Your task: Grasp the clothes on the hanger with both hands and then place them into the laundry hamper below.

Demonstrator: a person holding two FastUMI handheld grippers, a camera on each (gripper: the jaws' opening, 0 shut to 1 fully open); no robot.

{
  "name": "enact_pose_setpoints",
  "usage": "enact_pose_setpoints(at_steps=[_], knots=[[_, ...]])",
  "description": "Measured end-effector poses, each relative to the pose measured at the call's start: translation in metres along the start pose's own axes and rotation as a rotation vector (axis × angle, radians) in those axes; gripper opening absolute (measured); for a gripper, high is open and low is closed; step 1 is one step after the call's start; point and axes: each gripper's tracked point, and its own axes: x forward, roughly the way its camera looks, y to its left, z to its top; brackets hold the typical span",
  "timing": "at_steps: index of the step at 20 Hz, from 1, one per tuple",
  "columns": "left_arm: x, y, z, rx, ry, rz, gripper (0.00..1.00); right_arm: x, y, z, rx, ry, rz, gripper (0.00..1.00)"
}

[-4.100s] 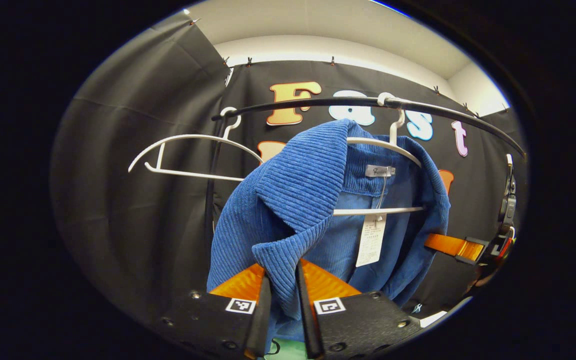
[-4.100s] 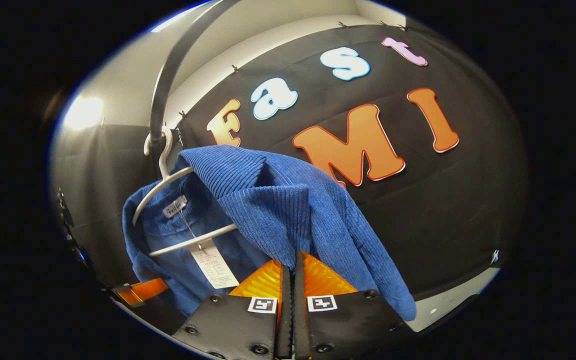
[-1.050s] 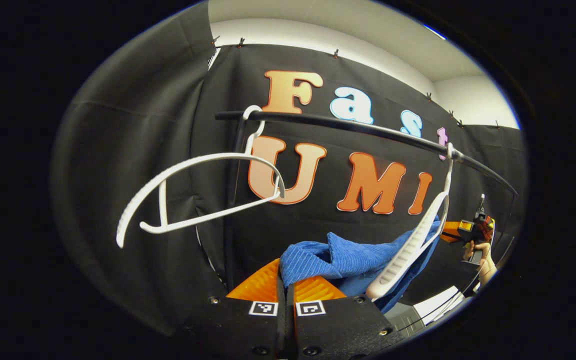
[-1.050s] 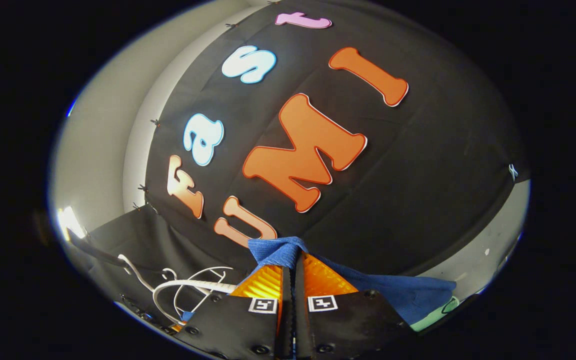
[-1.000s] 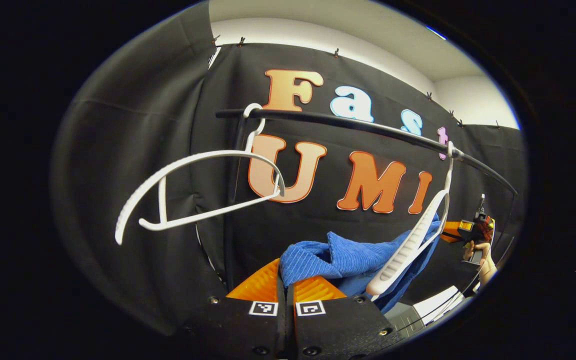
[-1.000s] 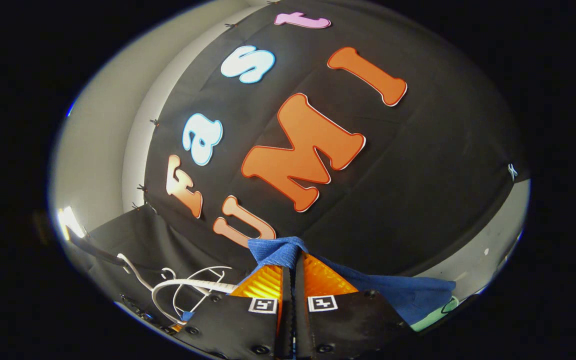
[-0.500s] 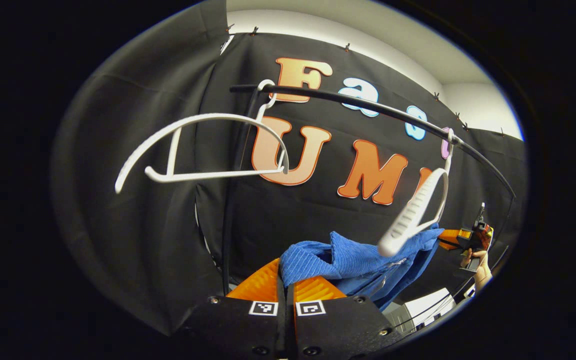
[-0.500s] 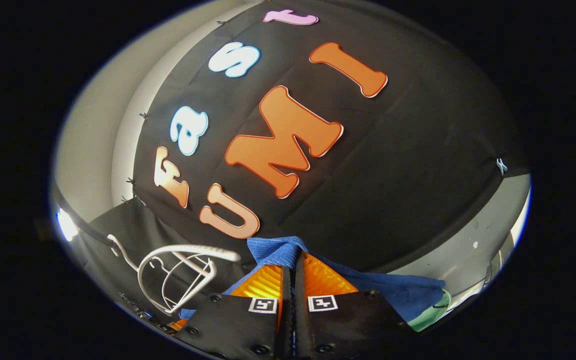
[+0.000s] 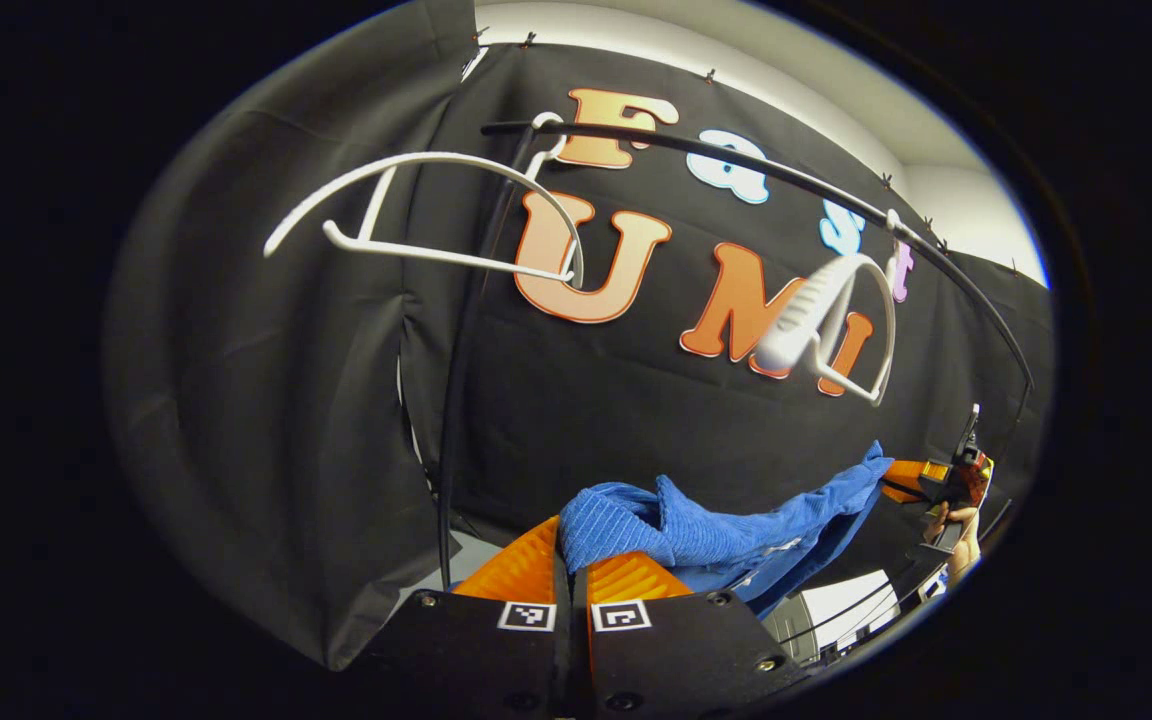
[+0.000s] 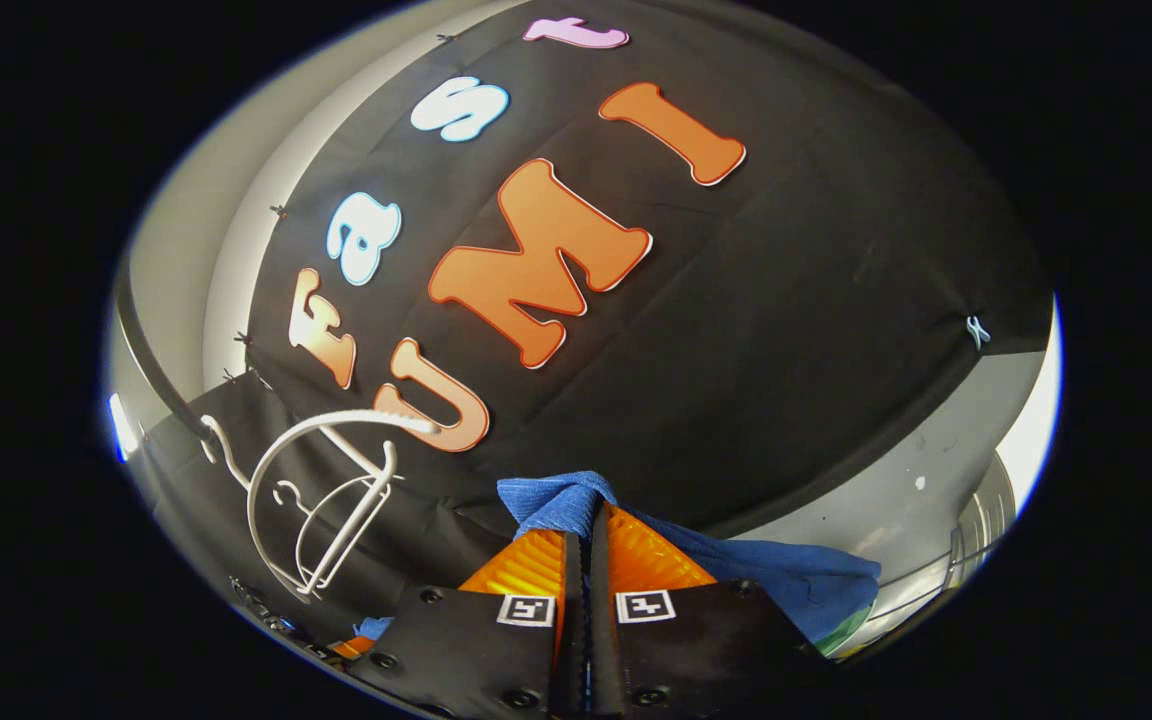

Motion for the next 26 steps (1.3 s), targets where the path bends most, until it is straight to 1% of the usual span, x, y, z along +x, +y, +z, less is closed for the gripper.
enact_pose_setpoints(at_steps=[8, 12, 17, 22, 26], knots=[[0.003, -0.039, -0.041, 0.018, 0.058, -0.027, 0.00, -0.017, -0.016, -0.045, -0.080, 0.050, -0.062, 0.09], [0.002, -0.057, -0.065, 0.057, 0.096, -0.018, 0.00, -0.019, -0.018, -0.069, -0.155, 0.080, -0.092, 0.09], [0.009, -0.099, -0.098, 0.092, 0.165, -0.073, 0.00, -0.016, -0.016, -0.105, -0.242, 0.136, -0.105, 0.09], [0.024, -0.135, -0.110, 0.107, 0.189, -0.127, 0.00, -0.014, -0.011, -0.136, -0.265, 0.181, -0.107, 0.09], [0.038, -0.158, -0.123, 0.133, 0.219, -0.145, 0.00, -0.011, -0.017, -0.153, -0.314, 0.207, -0.130, 0.09]])
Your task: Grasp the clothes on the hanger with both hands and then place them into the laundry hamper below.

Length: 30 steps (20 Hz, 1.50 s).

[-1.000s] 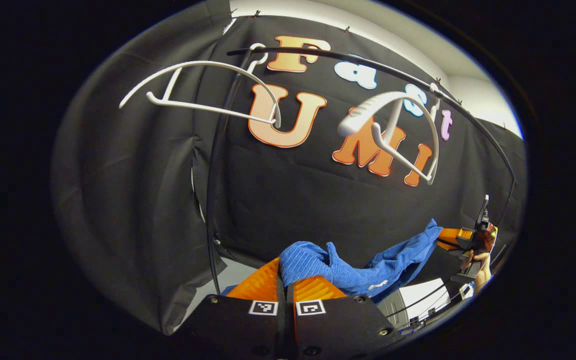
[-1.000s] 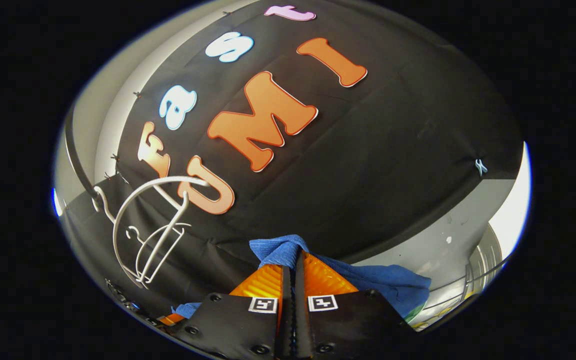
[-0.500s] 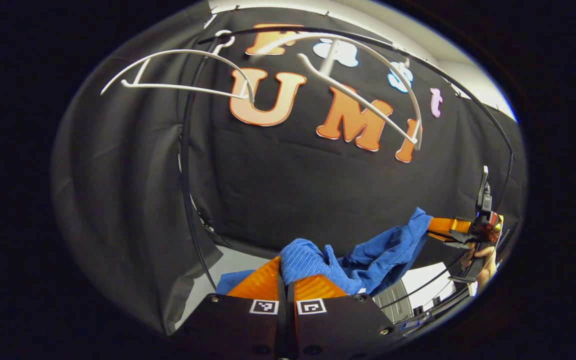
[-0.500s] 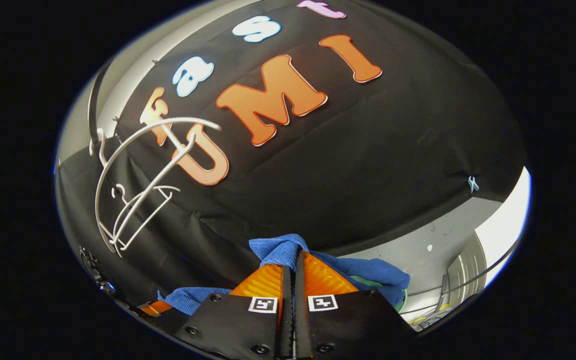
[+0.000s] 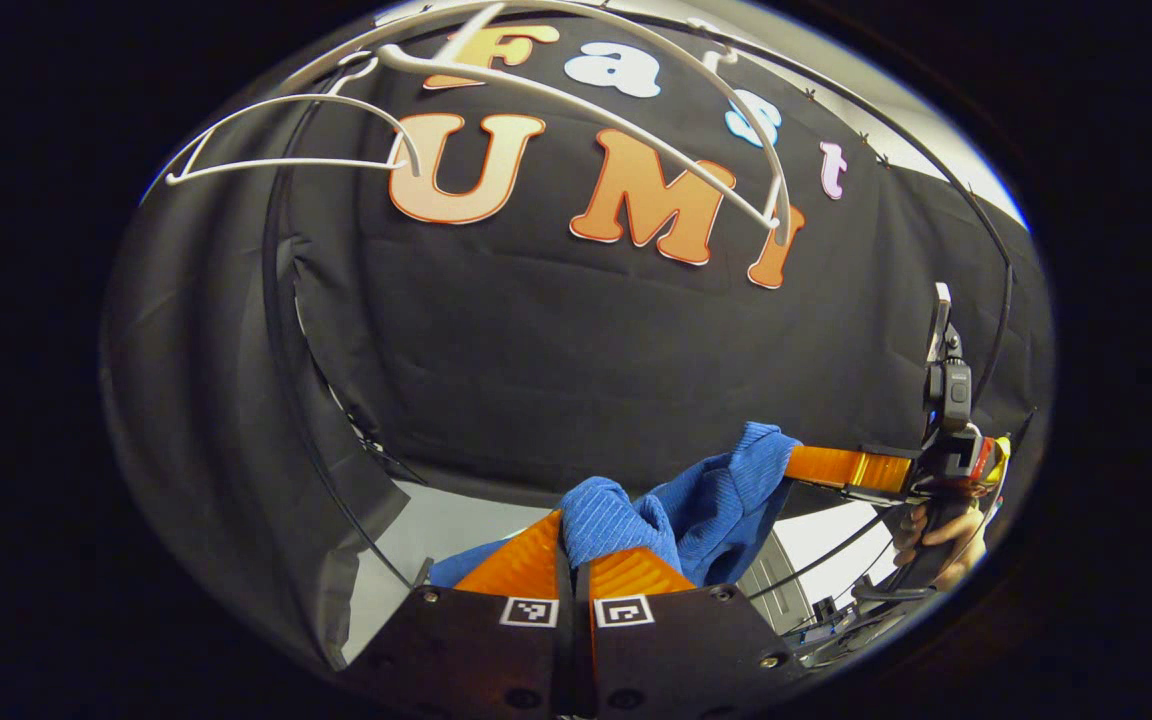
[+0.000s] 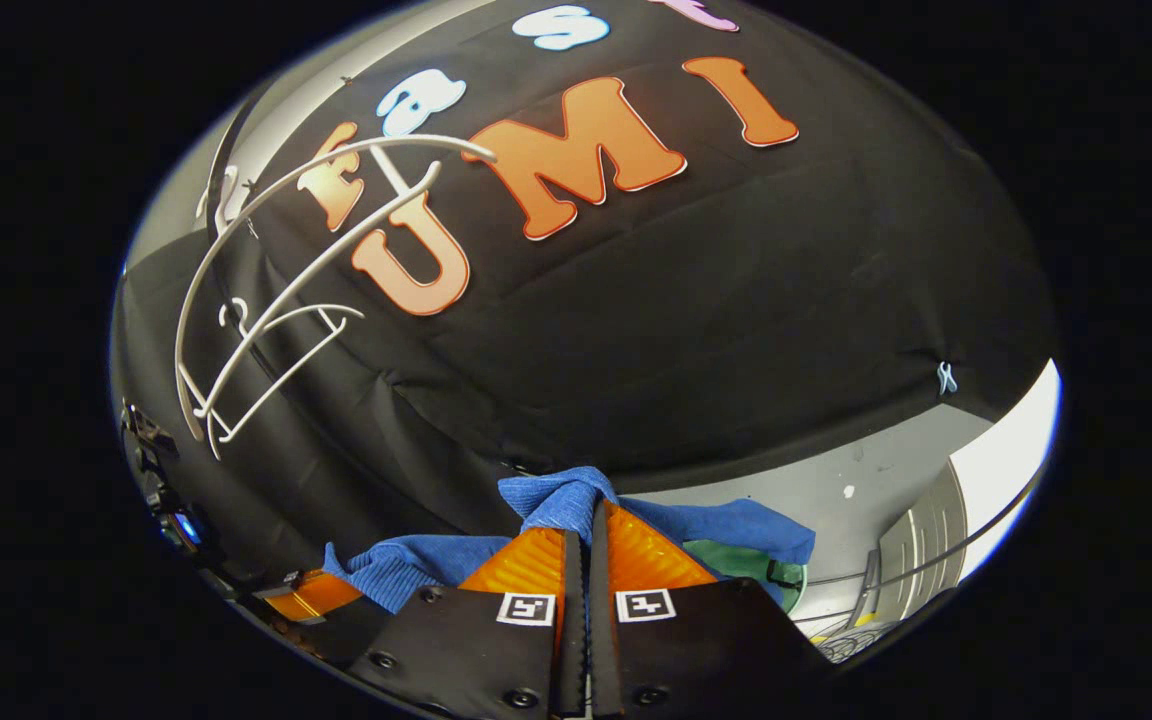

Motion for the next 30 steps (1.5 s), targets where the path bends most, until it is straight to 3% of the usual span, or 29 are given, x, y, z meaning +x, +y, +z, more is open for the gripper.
enact_pose_setpoints(at_steps=[8, 14, 30], knots=[[0.042, -0.024, -0.048, 0.054, 0.142, -0.031, 0.00, 0.010, -0.035, -0.041, -0.093, 0.091, -0.113, 0.09], [0.071, -0.026, -0.083, 0.040, 0.247, -0.044, 0.00, 0.025, -0.069, -0.069, -0.131, 0.173, -0.192, 0.09], [0.123, -0.008, -0.170, 0.006, 0.534, 0.019, 0.00, 0.064, -0.145, -0.157, -0.141, 0.419, -0.352, 0.09]])
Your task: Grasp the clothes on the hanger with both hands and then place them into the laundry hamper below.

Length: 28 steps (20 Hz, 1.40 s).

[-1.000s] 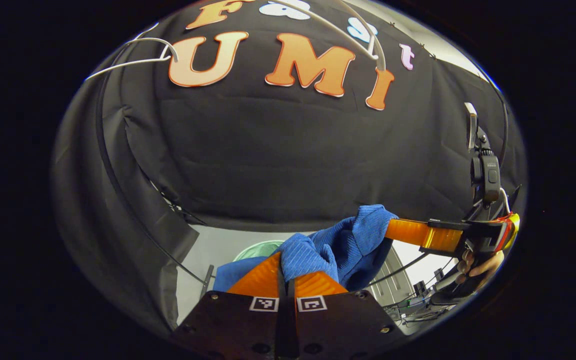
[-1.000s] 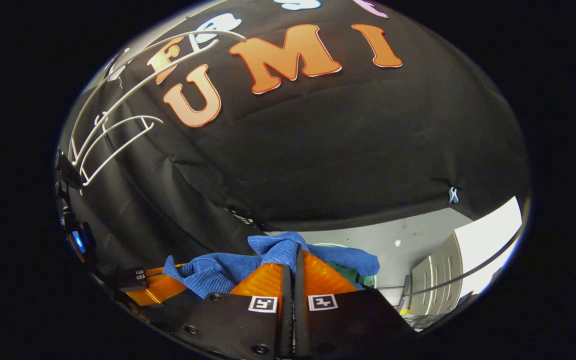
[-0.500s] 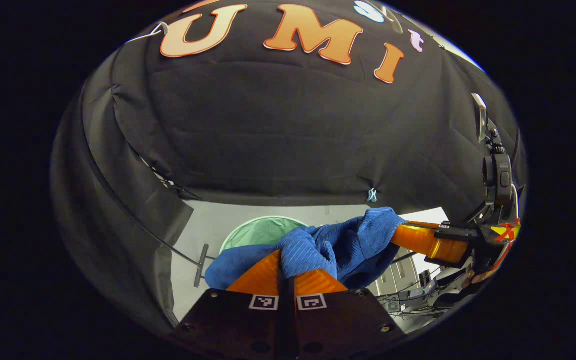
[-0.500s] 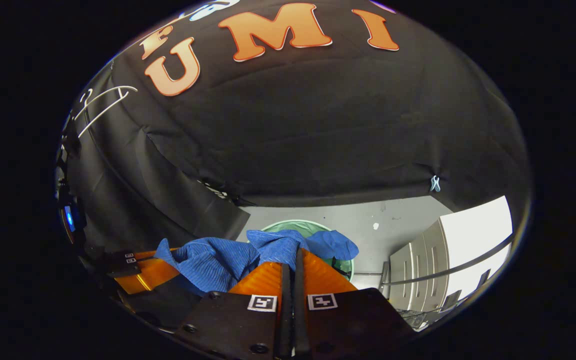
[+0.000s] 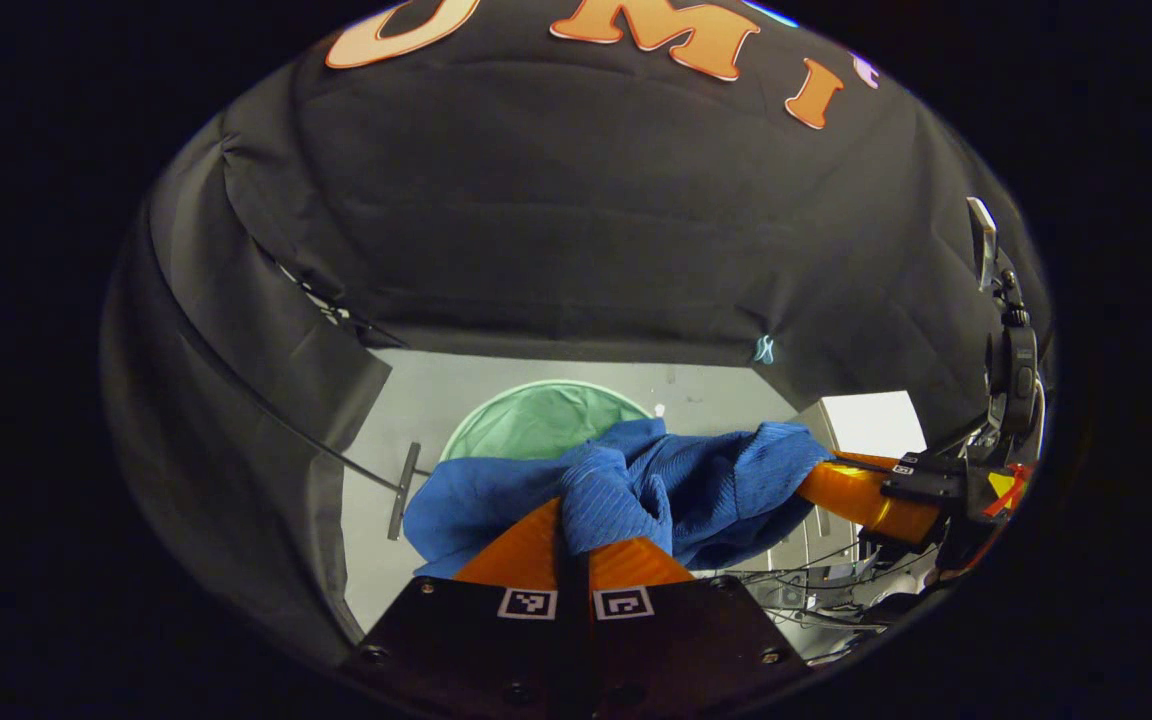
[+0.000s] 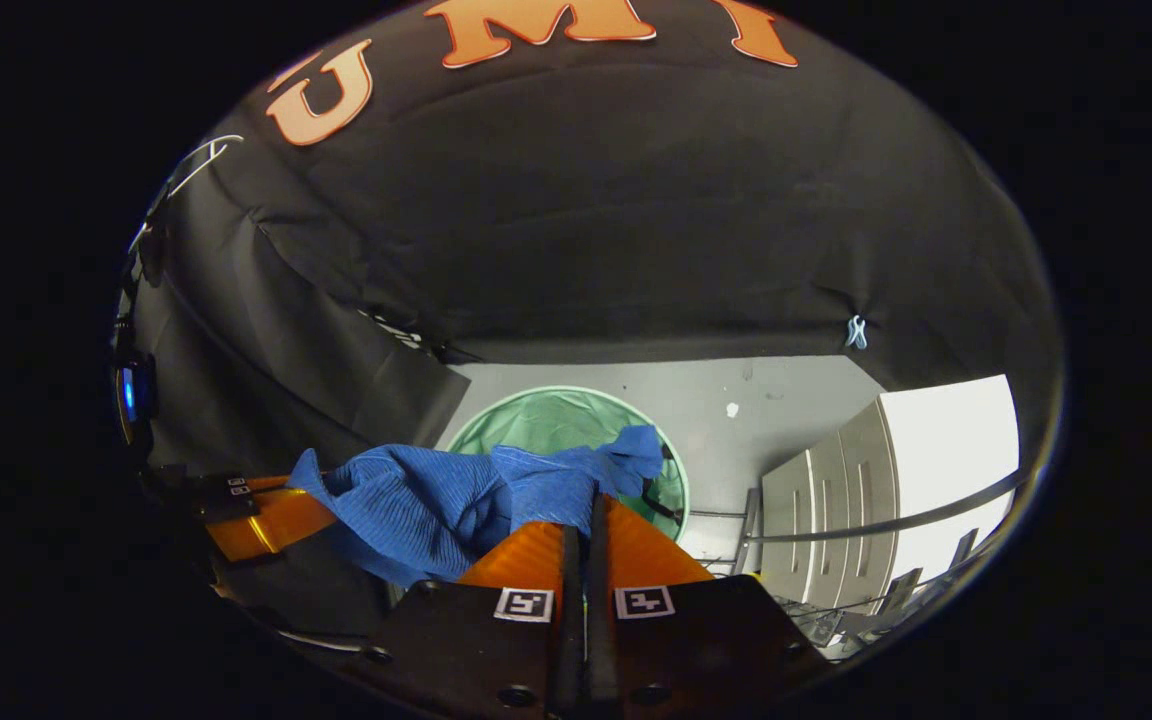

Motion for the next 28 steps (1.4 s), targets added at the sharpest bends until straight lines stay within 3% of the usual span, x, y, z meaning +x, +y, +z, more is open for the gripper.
enact_pose_setpoints(at_steps=[10, 14, 15, 16, 19, 22, 23, 24, 26, 28], knots=[[0.006, 0.008, -0.022, -0.108, 0.147, 0.072, 0.02, 0.022, -0.012, -0.023, 0.031, 0.097, -0.037, 0.10], [0.002, 0.005, -0.029, -0.105, 0.151, 0.063, 0.11, 0.017, -0.010, -0.017, 0.043, 0.082, -0.016, 0.06], [0.001, 0.005, -0.028, -0.112, 0.148, 0.068, 0.19, 0.015, -0.012, -0.016, 0.043, 0.077, -0.019, 0.11], [0.000, 0.004, -0.029, -0.115, 0.143, 0.075, 0.30, 0.013, -0.010, -0.013, 0.048, 0.070, -0.005, 0.00], [-0.009, 0.007, -0.021, -0.103, 0.130, 0.083, 0.60, 0.007, -0.008, -0.012, 0.042, 0.063, 0.006, 0.36], [-0.012, 0.011, -0.022, -0.077, 0.119, 0.117, 0.85, -0.005, -0.013, -0.017, 0.044, 0.049, 0.005, 0.36], [-0.012, 0.011, -0.021, -0.080, 0.115, 0.117, 0.86, -0.008, -0.012, -0.017, 0.047, 0.044, 0.015, 0.48], [-0.011, 0.010, -0.022, -0.085, 0.111, 0.118, 0.86, -0.013, -0.014, -0.016, 0.043, 0.039, 0.009, 0.43], [-0.011, 0.009, -0.021, -0.093, 0.099, 0.126, 0.87, -0.025, -0.020, -0.014, 0.030, 0.019, 0.005, 0.53], [-0.015, 0.008, -0.021, -0.102, 0.081, 0.132, 0.89, -0.037, -0.023, -0.011, 0.021, -0.004, 0.004, 0.72]])
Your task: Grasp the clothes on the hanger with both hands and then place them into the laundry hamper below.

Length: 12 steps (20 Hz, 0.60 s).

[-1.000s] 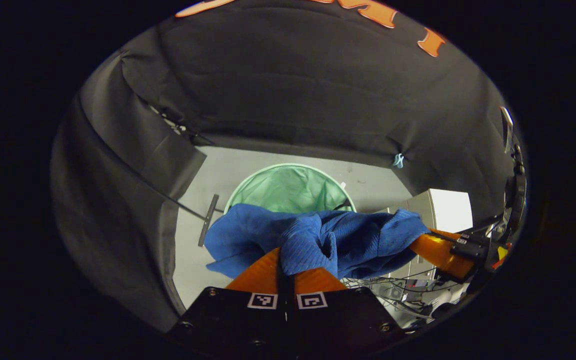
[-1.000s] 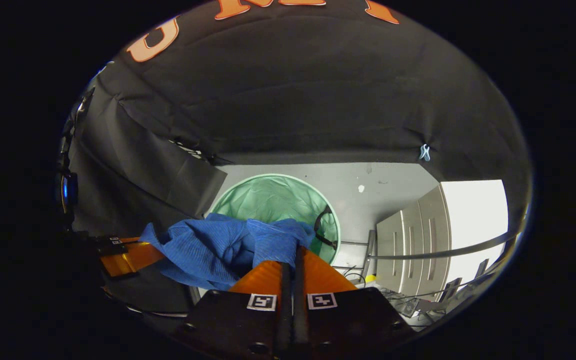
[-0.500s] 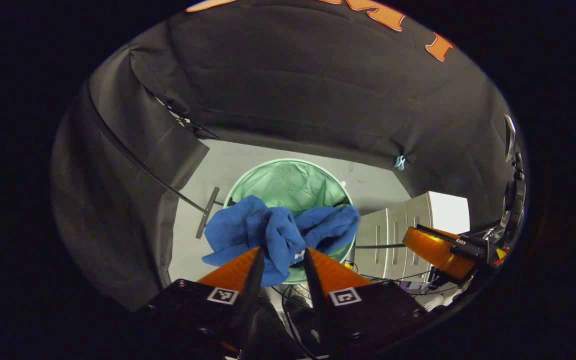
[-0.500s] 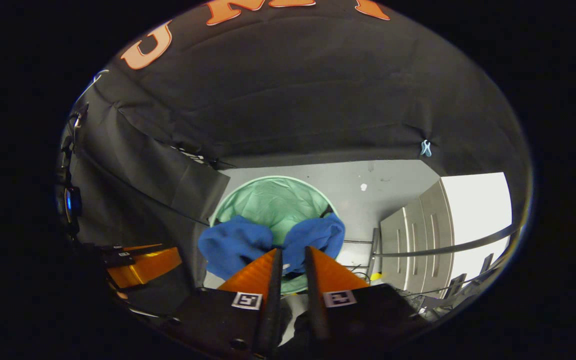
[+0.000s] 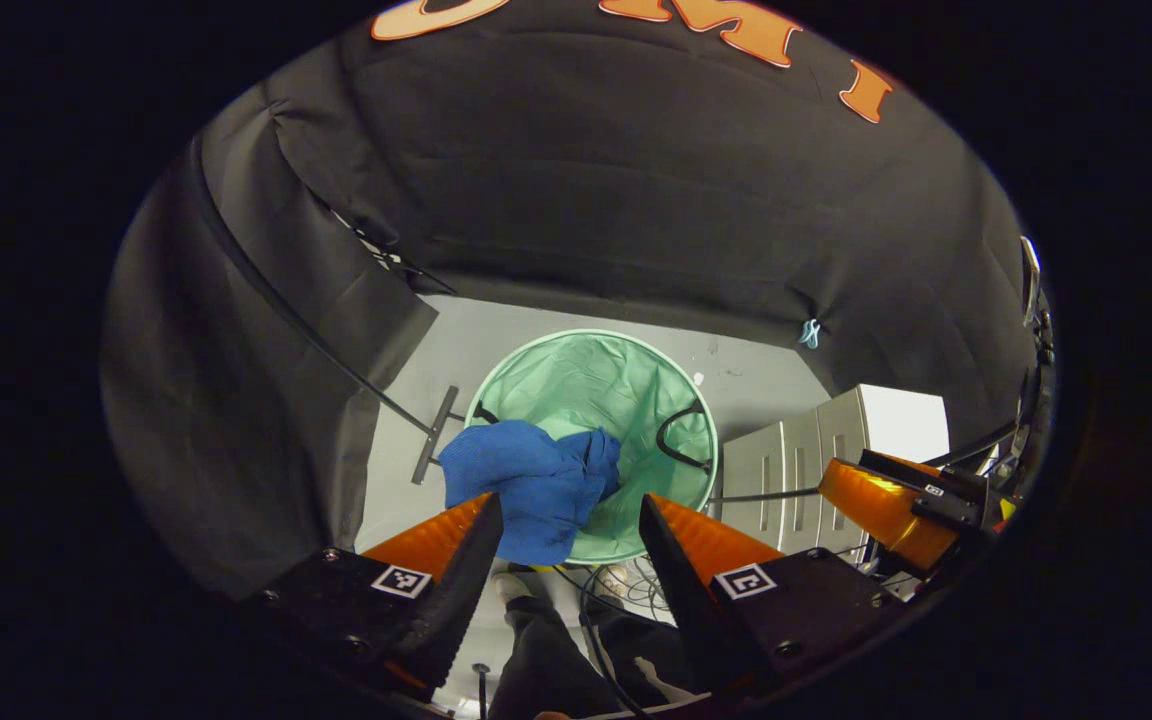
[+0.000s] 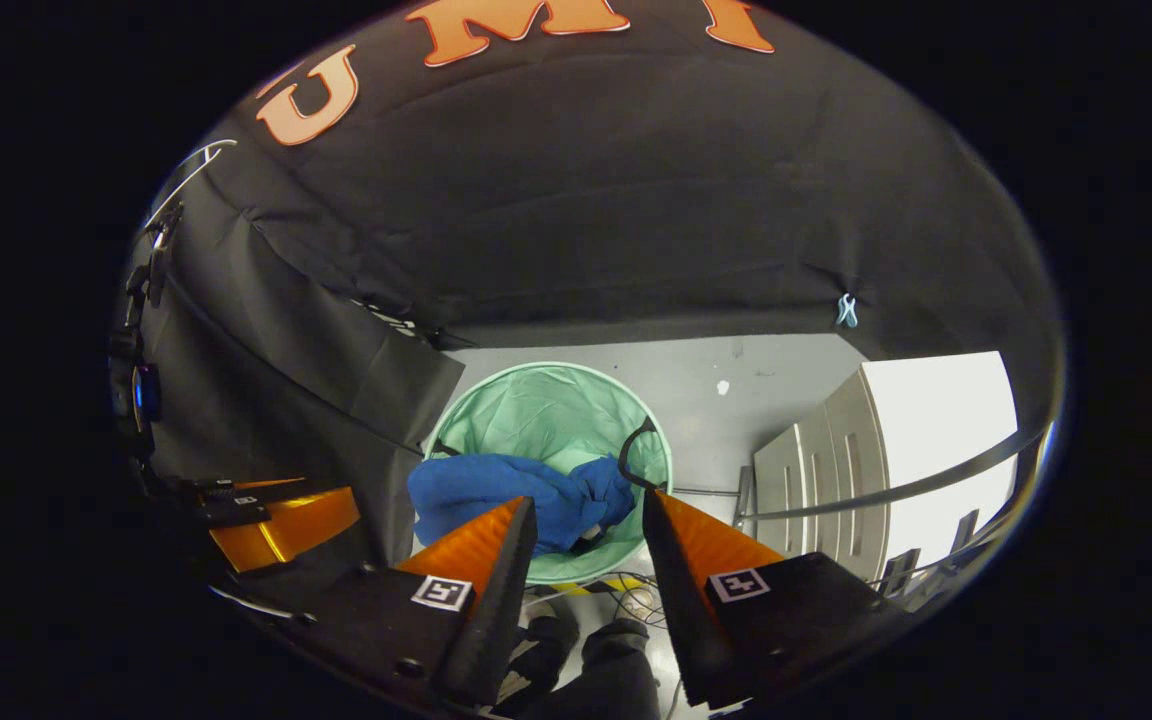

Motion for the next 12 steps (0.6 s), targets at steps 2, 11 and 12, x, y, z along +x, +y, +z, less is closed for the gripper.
enact_pose_setpoints(at_steps=[2, 11, 12], knots=[[-0.008, -0.005, 0.000, -0.005, -0.010, -0.005, 0.90, -0.014, -0.003, 0.004, -0.002, -0.019, 0.004, 0.72], [-0.069, -0.035, 0.015, 0.023, -0.113, -0.026, 0.97, -0.071, -0.021, 0.022, -0.024, -0.115, -0.002, 0.94], [-0.079, -0.039, 0.017, 0.030, -0.138, -0.025, 0.97, -0.078, -0.023, 0.030, -0.035, -0.134, -0.007, 0.88]])
